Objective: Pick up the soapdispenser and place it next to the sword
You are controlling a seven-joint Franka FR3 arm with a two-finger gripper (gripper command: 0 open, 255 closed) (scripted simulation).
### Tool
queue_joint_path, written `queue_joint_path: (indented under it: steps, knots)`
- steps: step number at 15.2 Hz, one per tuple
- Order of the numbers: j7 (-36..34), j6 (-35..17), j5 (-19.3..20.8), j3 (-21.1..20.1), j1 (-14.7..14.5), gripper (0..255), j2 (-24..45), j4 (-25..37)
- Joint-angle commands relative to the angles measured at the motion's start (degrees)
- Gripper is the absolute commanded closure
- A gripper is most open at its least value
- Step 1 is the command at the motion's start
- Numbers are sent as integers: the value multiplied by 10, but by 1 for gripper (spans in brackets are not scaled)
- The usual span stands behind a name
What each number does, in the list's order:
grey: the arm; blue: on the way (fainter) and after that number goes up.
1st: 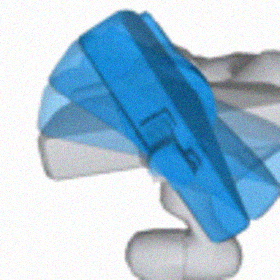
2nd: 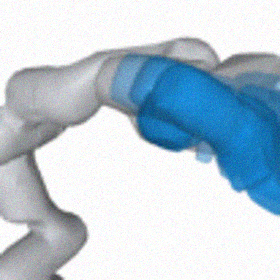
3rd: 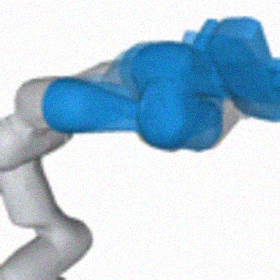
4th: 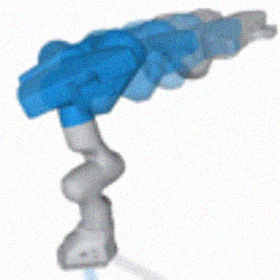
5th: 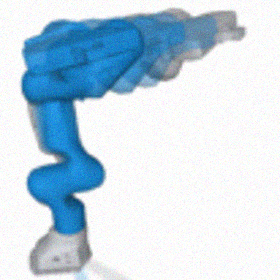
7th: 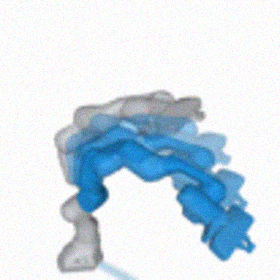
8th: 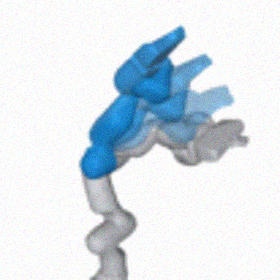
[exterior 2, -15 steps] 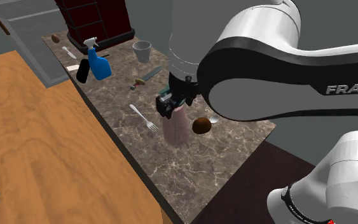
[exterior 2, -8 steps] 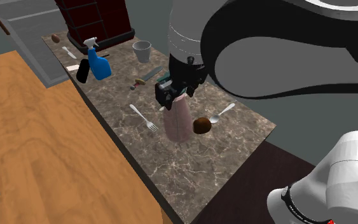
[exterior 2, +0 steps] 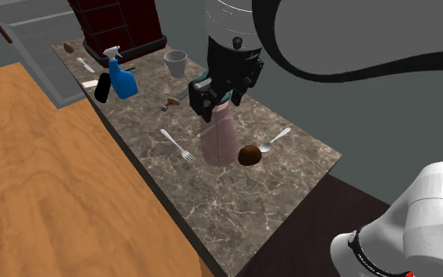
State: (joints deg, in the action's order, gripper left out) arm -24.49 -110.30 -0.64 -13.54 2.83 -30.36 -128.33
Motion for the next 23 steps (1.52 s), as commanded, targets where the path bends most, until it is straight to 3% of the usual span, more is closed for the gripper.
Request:
queue_joint_path:
  steps: [1,16,23]
  knots:
    - [1,16,1,1,1,255,2,18]
    - [6,124,6,4,6,255,26,150]
    - [44,45,26,30,29,255,120,166]
